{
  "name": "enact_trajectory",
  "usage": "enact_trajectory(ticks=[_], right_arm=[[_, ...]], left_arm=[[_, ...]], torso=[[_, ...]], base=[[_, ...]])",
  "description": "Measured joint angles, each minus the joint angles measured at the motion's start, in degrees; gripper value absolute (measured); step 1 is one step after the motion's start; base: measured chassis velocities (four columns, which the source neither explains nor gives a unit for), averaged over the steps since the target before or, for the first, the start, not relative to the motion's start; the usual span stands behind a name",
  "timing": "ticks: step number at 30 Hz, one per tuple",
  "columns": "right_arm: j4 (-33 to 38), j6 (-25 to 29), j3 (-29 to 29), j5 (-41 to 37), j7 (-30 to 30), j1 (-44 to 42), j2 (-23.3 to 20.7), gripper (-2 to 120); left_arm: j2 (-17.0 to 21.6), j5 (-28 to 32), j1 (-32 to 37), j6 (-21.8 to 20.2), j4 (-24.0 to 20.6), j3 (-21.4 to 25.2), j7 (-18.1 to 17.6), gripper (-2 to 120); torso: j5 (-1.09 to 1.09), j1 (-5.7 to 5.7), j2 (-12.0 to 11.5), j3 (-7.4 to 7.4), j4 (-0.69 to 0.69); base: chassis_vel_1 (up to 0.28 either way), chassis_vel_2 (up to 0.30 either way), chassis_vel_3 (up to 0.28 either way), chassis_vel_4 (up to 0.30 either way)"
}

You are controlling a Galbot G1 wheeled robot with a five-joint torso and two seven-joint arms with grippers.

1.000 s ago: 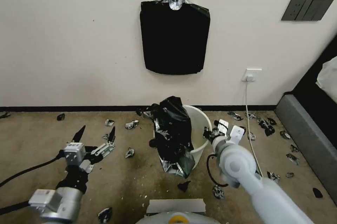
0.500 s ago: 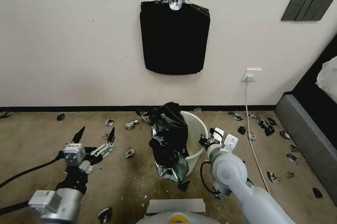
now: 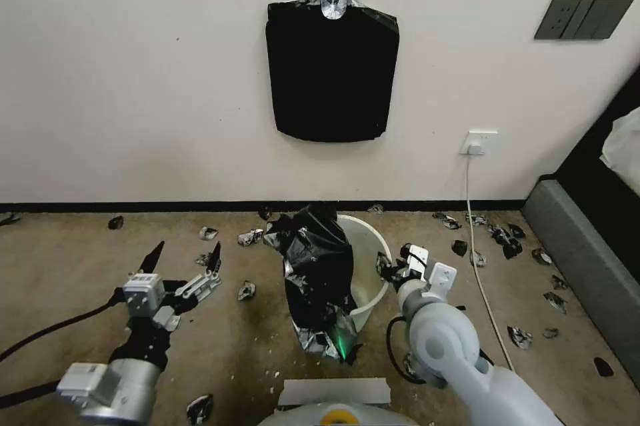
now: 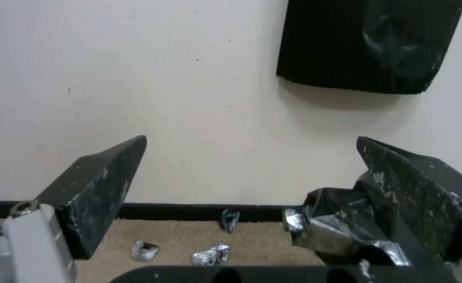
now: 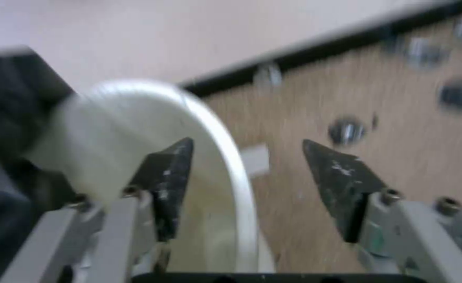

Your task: Place a trash bag onto the trash bin.

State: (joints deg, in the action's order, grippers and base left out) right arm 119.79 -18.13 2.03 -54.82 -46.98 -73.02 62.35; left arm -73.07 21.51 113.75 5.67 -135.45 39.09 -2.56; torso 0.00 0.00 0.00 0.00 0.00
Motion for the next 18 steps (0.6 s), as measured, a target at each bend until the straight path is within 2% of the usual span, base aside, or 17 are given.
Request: enact_trajectory(ticks=[2,3,4,5,6,8,9,11,12,15,16,18], right_arm=[[5.54,0.03,0.31,9.24,4.39,-2.62,-3.37,75],[5.54,0.03,0.31,9.24,4.39,-2.62,-3.37,75],[7.4,0.22,0.17,14.15,8.25,-3.65,-5.02,79],[9.42,0.6,-0.39,21.36,15.32,-4.82,-7.68,86],[9.42,0.6,-0.39,21.36,15.32,-4.82,-7.68,86],[11.88,0.07,-2.19,30.69,26.92,-4.72,-11.8,95],[11.88,0.07,-2.19,30.69,26.92,-4.72,-11.8,95],[13.3,-3.24,-4.84,33.95,35.02,-2.13,-14.79,100],[13.3,-3.24,-4.84,33.95,35.02,-2.13,-14.79,100],[13.8,-11.94,-10.94,34.13,39.99,5.7,-17.71,100],[13.8,-11.94,-10.94,34.13,39.99,5.7,-17.71,100],[13.29,-15.08,-15.35,33.93,41.07,10.98,-18.3,100]], left_arm=[[0.01,0.13,-0.13,0.08,0.09,0.45,0.0,100],[0.01,0.13,-0.13,0.08,0.09,0.45,0.0,100],[-0.02,0.19,-0.12,0.14,0.31,0.59,0.0,100],[-0.09,0.21,-0.07,0.27,0.53,0.69,0.01,100],[-0.09,0.21,-0.07,0.27,0.53,0.69,0.01,100],[-0.26,0.22,0.01,0.33,0.56,0.73,0.02,100],[-0.26,0.22,0.01,0.33,0.56,0.73,0.02,100],[-0.52,0.16,0.01,0.29,0.41,0.69,0.02,100],[-0.52,0.16,0.01,0.29,0.41,0.69,0.02,100],[-1.27,-0.55,-0.14,0.1,0.23,0.32,0.02,100],[-1.27,-0.55,-0.14,0.1,0.23,0.32,0.02,100],[-1.58,-1.08,-0.05,0.07,0.22,0.11,0.02,100]], torso=[[0.01,0.0,0.0,0.0,-0.01],[0.01,0.0,0.0,0.0,-0.01],[0.0,0.0,0.0,0.0,-0.01],[0.01,0.0,0.0,0.0,-0.01],[0.01,0.0,0.0,0.0,-0.01],[0.0,0.0,0.0,0.0,-0.01],[0.0,0.0,0.0,0.0,-0.01],[0.01,0.0,0.0,0.0,-0.01],[0.01,0.0,0.0,0.0,-0.01],[0.0,0.0,0.0,0.0,0.0],[0.0,0.0,0.0,0.0,0.0],[0.0,0.0,0.0,0.0,0.01]], base=[[0.0,0.0,0.0,0.0],[0.0,0.0,0.0,0.0],[0.0,0.0,0.0,0.0],[0.0,0.0,0.0,0.0],[0.0,0.0,0.0,0.0],[0.0,0.0,0.0,0.0],[0.0,0.0,0.0,0.0],[0.0,0.0,0.0,0.0],[0.0,0.0,0.0,0.0],[0.0,0.0,0.0,0.0],[0.0,0.0,0.0,0.0],[0.0,0.0,0.0,0.0]])
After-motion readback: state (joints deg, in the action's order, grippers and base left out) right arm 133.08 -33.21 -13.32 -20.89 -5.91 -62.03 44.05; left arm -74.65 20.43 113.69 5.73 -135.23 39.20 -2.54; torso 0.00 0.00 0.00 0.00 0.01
